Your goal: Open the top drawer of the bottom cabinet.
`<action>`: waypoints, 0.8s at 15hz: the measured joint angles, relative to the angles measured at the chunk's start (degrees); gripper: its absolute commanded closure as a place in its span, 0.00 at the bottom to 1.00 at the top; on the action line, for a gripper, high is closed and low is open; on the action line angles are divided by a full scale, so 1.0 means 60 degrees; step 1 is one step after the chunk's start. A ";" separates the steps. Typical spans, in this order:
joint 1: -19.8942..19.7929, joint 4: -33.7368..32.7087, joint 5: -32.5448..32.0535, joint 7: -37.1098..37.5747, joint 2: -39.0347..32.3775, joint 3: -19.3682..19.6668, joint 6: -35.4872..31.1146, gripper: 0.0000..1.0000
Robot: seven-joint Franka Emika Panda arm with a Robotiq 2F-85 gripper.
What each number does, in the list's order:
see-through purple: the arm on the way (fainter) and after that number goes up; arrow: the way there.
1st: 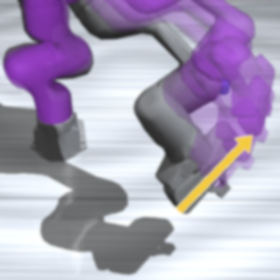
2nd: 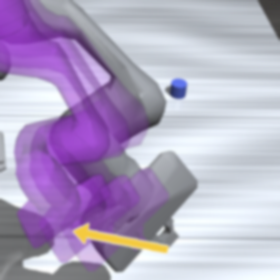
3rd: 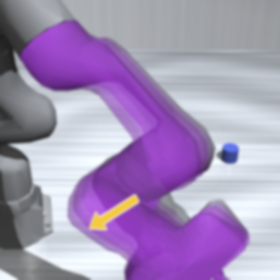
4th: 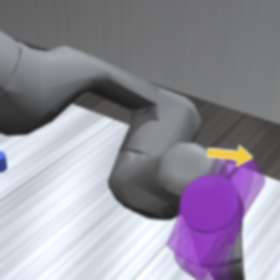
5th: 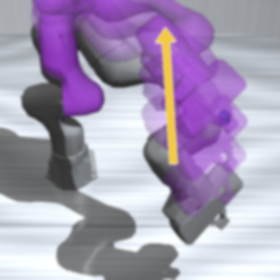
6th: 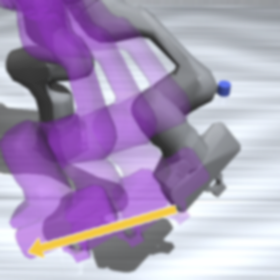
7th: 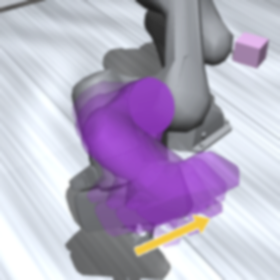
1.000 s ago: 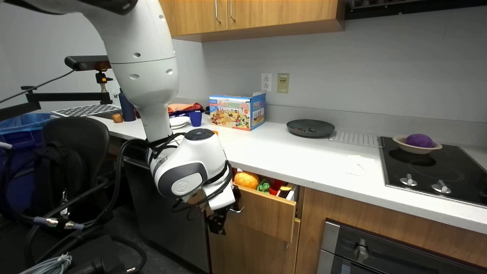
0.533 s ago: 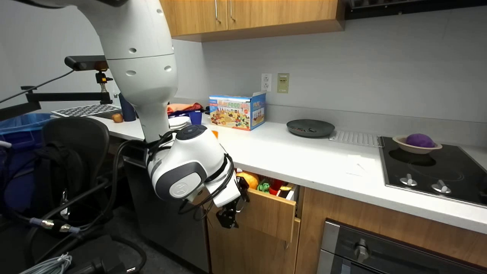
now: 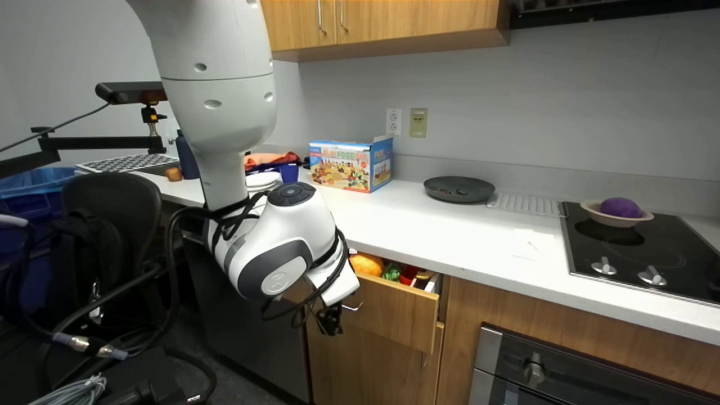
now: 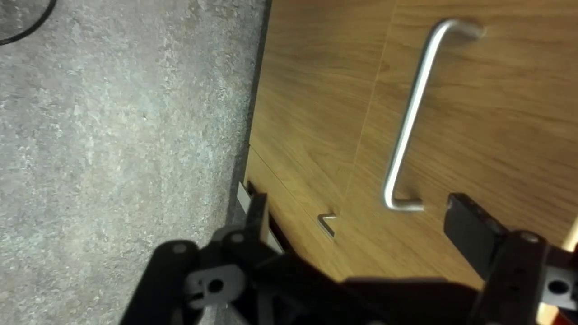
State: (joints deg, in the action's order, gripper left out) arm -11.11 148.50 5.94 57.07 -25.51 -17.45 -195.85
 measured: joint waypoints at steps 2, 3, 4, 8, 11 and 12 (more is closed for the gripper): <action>-0.0130 0.0093 0.0005 -0.0418 0.0057 0.0041 0.0463 0.00; -0.0134 0.0123 0.0013 -0.0679 0.0107 0.0101 0.0709 0.00; -0.0133 0.0155 0.0025 -0.0975 0.0167 0.0164 0.0978 0.00; -0.1098 0.0365 0.0090 -0.2959 0.1321 -0.0451 0.3198 0.00; -0.1978 0.0429 -0.0050 -0.4287 0.2905 -0.0844 0.5371 0.00; -0.2097 0.0434 -0.0050 -0.4527 0.3395 -0.0843 0.5917 0.00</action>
State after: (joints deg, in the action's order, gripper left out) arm -23.69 151.10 5.65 29.91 -5.14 -22.51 -160.35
